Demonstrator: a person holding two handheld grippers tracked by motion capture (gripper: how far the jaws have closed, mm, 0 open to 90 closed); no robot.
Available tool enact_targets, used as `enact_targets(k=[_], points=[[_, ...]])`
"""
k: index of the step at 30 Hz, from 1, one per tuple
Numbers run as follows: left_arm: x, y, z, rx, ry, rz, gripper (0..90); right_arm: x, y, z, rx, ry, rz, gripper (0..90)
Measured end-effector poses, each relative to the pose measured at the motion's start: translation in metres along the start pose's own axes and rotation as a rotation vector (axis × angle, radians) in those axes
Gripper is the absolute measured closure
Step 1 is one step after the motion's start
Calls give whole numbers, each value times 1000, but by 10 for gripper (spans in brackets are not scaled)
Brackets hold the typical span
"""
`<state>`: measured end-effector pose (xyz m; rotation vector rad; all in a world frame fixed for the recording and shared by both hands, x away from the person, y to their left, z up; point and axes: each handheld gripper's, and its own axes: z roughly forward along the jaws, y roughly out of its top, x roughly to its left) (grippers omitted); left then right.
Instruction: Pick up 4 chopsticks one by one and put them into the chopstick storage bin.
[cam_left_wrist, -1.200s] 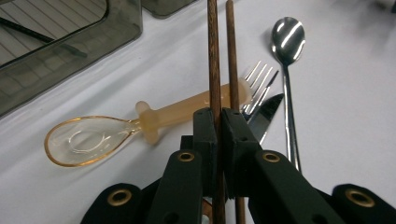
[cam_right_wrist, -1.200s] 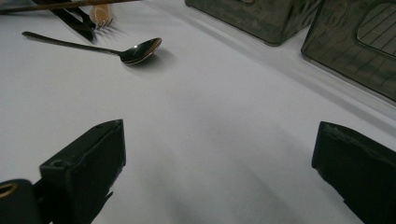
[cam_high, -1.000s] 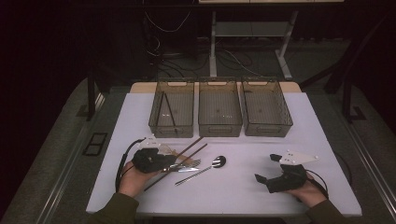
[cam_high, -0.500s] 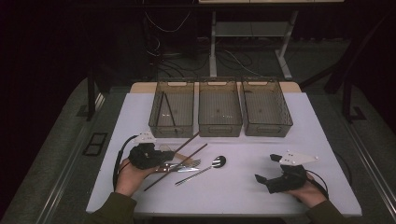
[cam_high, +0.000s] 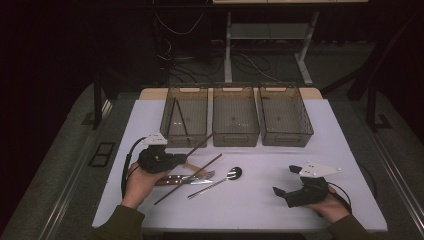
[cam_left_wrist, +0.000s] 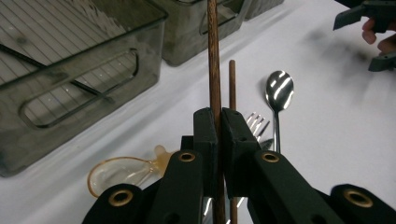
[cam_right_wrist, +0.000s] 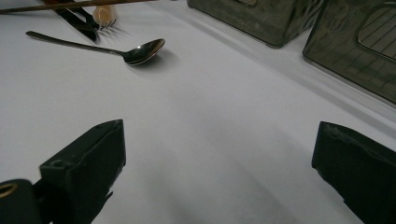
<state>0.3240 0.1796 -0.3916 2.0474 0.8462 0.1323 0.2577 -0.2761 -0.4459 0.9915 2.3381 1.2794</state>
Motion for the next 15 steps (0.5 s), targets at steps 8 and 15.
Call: enact_targets(k=[8,15], points=[[10,11,0,-18,20,-16,849,0,0,-1,-2,-2,5,31],[23,30,3,-25,53,-27,849,0,0,-1,-5,-2,5,31]])
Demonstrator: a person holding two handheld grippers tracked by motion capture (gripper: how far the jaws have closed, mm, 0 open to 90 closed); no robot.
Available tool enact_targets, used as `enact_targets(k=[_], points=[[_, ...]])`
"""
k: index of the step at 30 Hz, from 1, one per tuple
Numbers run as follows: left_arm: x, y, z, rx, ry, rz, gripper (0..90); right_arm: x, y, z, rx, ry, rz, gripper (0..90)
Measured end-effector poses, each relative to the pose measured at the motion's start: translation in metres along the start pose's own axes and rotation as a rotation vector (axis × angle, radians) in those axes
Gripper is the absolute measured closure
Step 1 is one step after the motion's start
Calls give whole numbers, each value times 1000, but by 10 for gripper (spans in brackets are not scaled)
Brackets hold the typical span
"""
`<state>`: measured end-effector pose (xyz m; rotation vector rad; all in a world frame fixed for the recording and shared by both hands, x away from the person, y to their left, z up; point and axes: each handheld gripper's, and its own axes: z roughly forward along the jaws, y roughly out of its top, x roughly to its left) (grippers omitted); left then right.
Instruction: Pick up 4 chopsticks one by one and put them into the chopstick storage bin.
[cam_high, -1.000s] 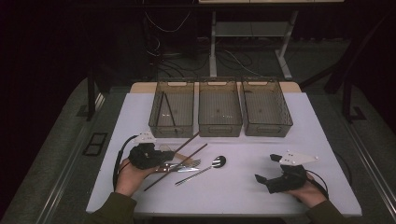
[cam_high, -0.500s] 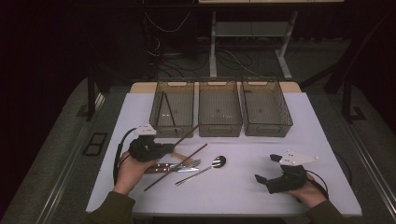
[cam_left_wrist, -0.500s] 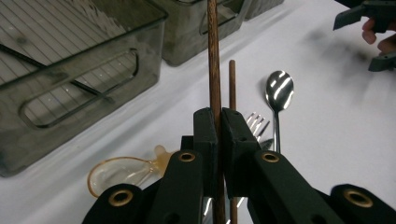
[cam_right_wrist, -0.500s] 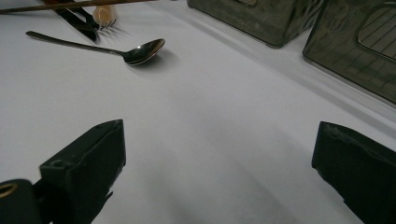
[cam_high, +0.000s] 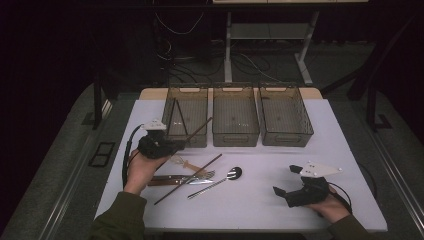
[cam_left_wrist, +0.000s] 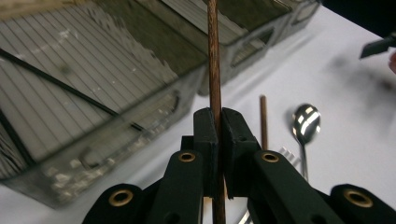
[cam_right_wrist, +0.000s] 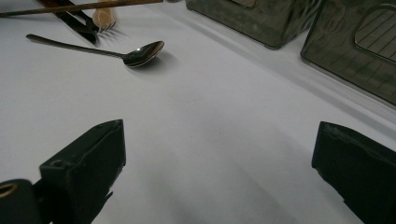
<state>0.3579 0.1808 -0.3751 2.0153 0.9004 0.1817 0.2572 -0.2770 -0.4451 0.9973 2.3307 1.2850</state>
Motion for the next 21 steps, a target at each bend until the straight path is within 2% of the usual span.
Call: enact_targets(k=[12,17,21], points=[[18,35,8,-9,57,-22,849,0,0,-1,-5,-2,3,31],[27,47,13,-15,84,-25,849,0,0,-1,-6,-1,3,31],[38,58,18,-33,108,-44,849,0,0,-1,-7,0,6,31]])
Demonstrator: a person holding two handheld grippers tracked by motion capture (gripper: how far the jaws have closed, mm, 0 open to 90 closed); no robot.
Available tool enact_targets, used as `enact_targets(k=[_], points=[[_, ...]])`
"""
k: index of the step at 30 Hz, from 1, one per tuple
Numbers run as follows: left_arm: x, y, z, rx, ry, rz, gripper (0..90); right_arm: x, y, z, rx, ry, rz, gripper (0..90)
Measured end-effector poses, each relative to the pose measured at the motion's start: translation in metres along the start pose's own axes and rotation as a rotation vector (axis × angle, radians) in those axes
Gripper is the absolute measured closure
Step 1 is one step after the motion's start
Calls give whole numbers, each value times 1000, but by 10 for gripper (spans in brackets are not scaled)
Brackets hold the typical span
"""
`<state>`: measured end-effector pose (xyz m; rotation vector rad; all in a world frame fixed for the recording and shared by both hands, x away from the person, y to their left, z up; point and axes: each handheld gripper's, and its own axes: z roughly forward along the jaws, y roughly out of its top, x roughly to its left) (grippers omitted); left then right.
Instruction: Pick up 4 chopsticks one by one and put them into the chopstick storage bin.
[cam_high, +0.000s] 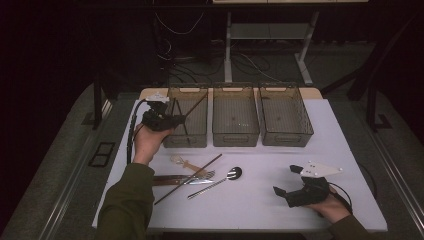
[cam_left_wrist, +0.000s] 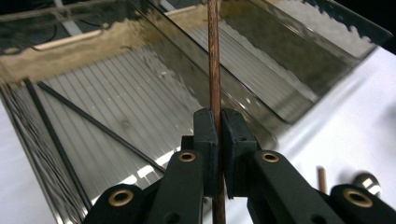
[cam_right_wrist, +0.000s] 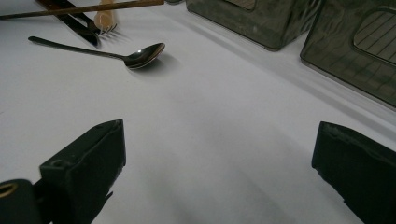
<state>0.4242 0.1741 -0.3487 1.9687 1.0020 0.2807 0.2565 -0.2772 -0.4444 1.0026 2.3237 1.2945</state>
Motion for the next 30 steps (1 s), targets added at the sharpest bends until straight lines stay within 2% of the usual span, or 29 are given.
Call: enact_targets(k=[5,12,15,17,25,26,27,28,30], points=[[13,11,12,-13,28,-26,850,1,0,-1,-4,5,-3,31],[29,22,28,-29,63,-29,850,1,1,-1,-10,12,-2,31],[34,23,32,-54,66,-32,850,2,1,-2,-12,16,-2,31],[37,23,36,-65,59,-50,850,2,1,-2,-13,17,-1,31],[43,17,53,-30,86,-77,847,2,2,-3,-25,23,-1,31],[44,16,55,-30,83,-103,844,2,2,-4,-25,22,1,31],[46,16,55,-22,90,-97,835,2,2,-4,-25,22,2,31],[46,15,55,-19,104,-94,735,2,2,-4,-26,22,0,31],[46,15,56,-13,106,-94,673,2,2,-4,-26,23,0,31]])
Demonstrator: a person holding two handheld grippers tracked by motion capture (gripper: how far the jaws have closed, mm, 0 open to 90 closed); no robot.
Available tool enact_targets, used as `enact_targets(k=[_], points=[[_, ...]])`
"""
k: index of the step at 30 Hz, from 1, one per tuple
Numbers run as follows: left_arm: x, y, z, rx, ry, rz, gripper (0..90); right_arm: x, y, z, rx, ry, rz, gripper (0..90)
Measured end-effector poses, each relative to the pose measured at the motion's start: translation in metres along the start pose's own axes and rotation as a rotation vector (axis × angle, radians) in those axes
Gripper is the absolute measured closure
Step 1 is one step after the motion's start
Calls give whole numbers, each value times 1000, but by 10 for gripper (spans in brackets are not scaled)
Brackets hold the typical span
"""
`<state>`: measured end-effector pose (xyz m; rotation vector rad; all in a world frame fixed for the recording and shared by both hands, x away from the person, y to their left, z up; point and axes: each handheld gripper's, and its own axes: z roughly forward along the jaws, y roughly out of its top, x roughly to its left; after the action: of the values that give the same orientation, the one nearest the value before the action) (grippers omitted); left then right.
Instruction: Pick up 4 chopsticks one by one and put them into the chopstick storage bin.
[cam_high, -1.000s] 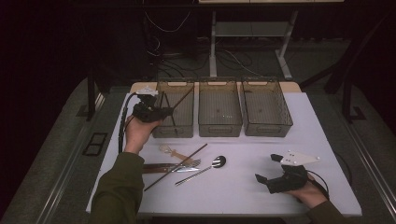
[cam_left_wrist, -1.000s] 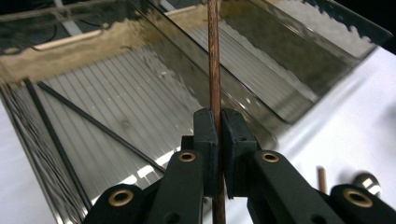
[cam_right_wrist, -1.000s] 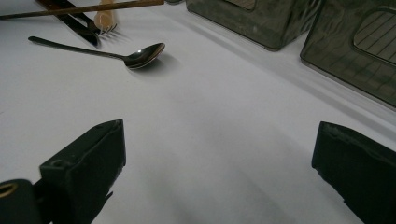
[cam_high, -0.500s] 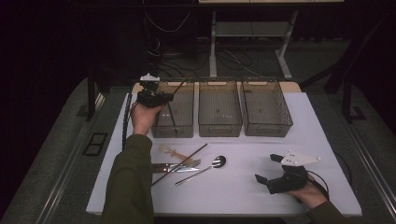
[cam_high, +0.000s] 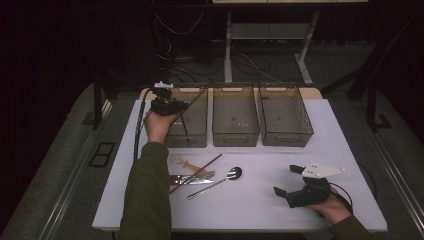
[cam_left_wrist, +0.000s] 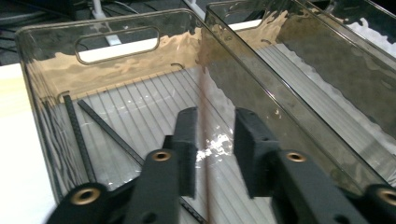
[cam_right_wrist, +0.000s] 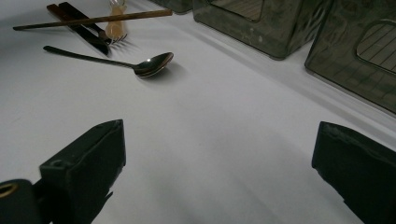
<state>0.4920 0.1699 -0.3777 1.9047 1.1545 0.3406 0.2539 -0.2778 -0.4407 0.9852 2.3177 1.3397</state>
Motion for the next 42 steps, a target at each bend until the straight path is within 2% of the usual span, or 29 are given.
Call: enact_targets(k=[2,11,14,16,18,21,22,26,34,42], points=[[-2,0,0,12,1,12,613,0,0,0,0,1,-1,31],[-12,-4,-8,3,-35,58,471,0,0,1,6,-1,-5,31],[-15,-8,-13,-8,-54,63,437,0,0,1,7,-2,-5,31],[-16,-10,-17,-6,-59,84,420,0,0,1,8,-4,-5,31],[-19,-13,-21,-14,-73,79,403,0,0,1,9,-5,-6,31],[-21,-16,-29,-16,-90,100,371,0,0,2,10,-6,-6,31],[-23,-17,-32,-18,-90,93,364,0,0,2,11,-5,-6,31],[-28,-22,-43,-22,-89,124,334,0,-1,2,12,-6,-3,31],[-46,-42,-61,-18,-100,167,278,0,-1,2,14,-10,-3,31],[-61,-71,-73,-17,-130,184,266,1,0,2,15,-14,-4,31]])
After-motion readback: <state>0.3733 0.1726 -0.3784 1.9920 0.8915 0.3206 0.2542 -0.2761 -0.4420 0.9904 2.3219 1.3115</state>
